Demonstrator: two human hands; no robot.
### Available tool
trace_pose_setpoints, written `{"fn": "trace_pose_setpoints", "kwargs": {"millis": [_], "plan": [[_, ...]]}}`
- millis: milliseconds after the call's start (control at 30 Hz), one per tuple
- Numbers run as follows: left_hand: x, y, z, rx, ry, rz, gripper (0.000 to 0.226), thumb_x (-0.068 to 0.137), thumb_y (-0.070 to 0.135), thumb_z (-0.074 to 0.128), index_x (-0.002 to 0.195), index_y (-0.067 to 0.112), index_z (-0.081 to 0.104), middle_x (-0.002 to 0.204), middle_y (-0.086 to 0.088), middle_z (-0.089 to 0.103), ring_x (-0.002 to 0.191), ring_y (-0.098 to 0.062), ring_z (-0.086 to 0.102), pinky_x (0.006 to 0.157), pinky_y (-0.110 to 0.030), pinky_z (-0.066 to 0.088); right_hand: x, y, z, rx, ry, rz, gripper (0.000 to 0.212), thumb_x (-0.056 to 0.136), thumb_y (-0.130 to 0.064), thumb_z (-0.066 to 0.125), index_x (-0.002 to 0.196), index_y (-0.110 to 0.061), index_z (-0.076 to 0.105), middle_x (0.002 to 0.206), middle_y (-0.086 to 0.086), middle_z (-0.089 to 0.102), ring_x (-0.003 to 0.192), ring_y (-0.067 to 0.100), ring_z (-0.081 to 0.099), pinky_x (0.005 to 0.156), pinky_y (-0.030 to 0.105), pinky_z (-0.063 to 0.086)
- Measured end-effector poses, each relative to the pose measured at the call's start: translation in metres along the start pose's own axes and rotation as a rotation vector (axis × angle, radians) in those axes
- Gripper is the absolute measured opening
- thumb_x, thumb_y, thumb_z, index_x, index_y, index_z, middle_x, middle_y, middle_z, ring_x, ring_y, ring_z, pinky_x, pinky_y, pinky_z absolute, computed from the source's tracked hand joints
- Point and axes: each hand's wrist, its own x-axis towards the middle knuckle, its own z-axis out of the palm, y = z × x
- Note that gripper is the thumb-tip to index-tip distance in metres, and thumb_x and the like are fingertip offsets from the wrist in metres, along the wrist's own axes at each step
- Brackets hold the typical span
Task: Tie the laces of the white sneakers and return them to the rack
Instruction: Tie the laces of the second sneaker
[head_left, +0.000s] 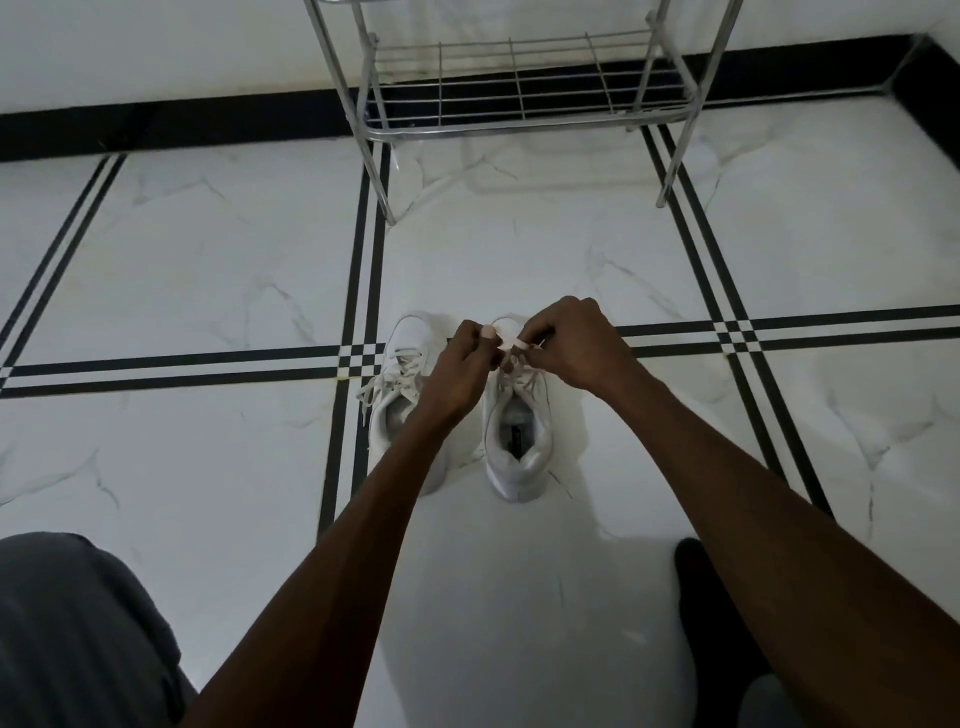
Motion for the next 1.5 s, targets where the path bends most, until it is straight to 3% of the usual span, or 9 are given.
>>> {"fn": "trace_pose_setpoints", "kwargs": {"millis": [100, 200, 300, 433, 800, 967, 1167, 1333, 1500], "plan": [[-0.002, 0.001, 0.0, 0.065, 0.015, 0.006, 0.036, 0.111, 0.029, 0.037, 0.131, 0.007, 0.057, 0.115, -0.008, 0.073, 0.107, -0.021, 0.069, 0.095, -0.037, 0.053, 0.0, 0.004, 0.004, 0.119, 0.11, 0.066, 0.01, 0.071, -0.015, 0.085, 0.081, -0.015, 0.082, 0.073, -0.004, 0.075, 0.059, -0.005, 0.064, 0.058, 0.009, 0.047], [0.003, -0.003, 0.0, 0.332, 0.04, 0.069, 0.046, 0.106, 0.028, 0.038, 0.152, 0.021, 0.039, 0.107, -0.01, 0.07, 0.1, -0.029, 0.066, 0.093, -0.05, 0.054, -0.003, 0.008, 0.006, 0.49, 0.091, 0.228, 0.017, 0.069, -0.013, 0.087, 0.085, -0.013, 0.082, 0.079, 0.004, 0.079, 0.072, 0.01, 0.075, 0.066, 0.024, 0.059], [0.008, -0.004, -0.005, 0.586, 0.131, 0.062, 0.044, 0.098, 0.038, 0.046, 0.14, 0.027, 0.051, 0.13, -0.009, 0.064, 0.125, -0.037, 0.054, 0.104, -0.067, 0.041, -0.007, 0.01, 0.007, 0.716, 0.074, 0.325, 0.018, 0.071, -0.009, 0.085, 0.089, -0.006, 0.079, 0.084, 0.013, 0.078, 0.082, 0.022, 0.077, 0.067, 0.025, 0.056], [0.004, 0.002, -0.021, 0.735, 0.223, 0.089, 0.025, 0.102, 0.037, 0.056, 0.111, 0.018, 0.07, 0.136, -0.007, 0.049, 0.133, -0.034, 0.035, 0.111, -0.06, 0.031, -0.011, 0.01, 0.006, 0.891, 0.015, 0.379, 0.026, 0.084, -0.014, 0.078, 0.1, 0.006, 0.073, 0.096, 0.024, 0.076, 0.09, 0.028, 0.076, 0.076, 0.031, 0.059], [-0.019, -0.05, -0.059, 1.171, 0.542, -0.169, 0.024, 0.074, 0.007, 0.074, 0.097, 0.012, 0.068, 0.121, -0.012, 0.052, 0.117, -0.041, 0.046, 0.107, -0.066, 0.033, -0.028, 0.075, 0.031, 0.609, 0.121, 0.96, 0.032, 0.075, -0.023, 0.083, 0.093, 0.001, 0.072, 0.087, 0.013, 0.078, 0.074, 0.017, 0.075, 0.044, 0.022, 0.039], [-0.014, -0.049, -0.028, 1.036, 0.46, 0.161, 0.025, 0.091, 0.013, 0.065, 0.116, 0.017, 0.067, 0.14, -0.009, 0.057, 0.131, -0.039, 0.045, 0.107, -0.059, 0.036, -0.026, 0.069, 0.033, 0.28, 0.116, 0.833, 0.058, 0.082, -0.056, 0.069, 0.088, 0.001, 0.071, 0.079, 0.009, 0.077, 0.075, 0.019, 0.07, 0.063, 0.028, 0.044], [-0.013, -0.039, 0.013, 0.981, 0.093, 0.19, 0.026, 0.097, 0.009, 0.055, 0.113, 0.023, 0.07, 0.116, 0.001, 0.072, 0.121, -0.029, 0.053, 0.098, -0.046, 0.024, -0.031, 0.063, 0.029, 0.15, -0.046, 0.134, 0.029, 0.086, -0.013, 0.073, 0.115, -0.013, 0.071, 0.118, 0.005, 0.07, 0.109, 0.018, 0.063, 0.088, 0.022, 0.042], [-0.011, -0.036, 0.01, 0.995, 0.171, 0.184, 0.029, 0.093, 0.004, 0.055, 0.094, 0.023, 0.077, 0.094, 0.003, 0.076, 0.108, -0.028, 0.056, 0.097, -0.049, 0.023, -0.033, 0.063, 0.042, 0.12, -0.015, 0.071, 0.008, 0.089, -0.024, 0.068, 0.089, -0.019, 0.075, 0.086, -0.004, 0.075, 0.083, 0.013, 0.067, 0.074, 0.029, 0.05], [-0.011, -0.038, -0.001, 1.095, 0.218, 0.193, 0.03, 0.085, 0.004, 0.062, 0.094, 0.027, 0.078, 0.08, 0.007, 0.071, 0.106, -0.026, 0.057, 0.096, -0.047, 0.017, -0.035, 0.064, 0.036, 0.051, 0.007, 0.179, 0.02, 0.088, -0.015, 0.063, 0.075, -0.022, 0.076, 0.059, -0.017, 0.063, 0.058, 0.001, 0.062, 0.064, 0.023, 0.05]]}}
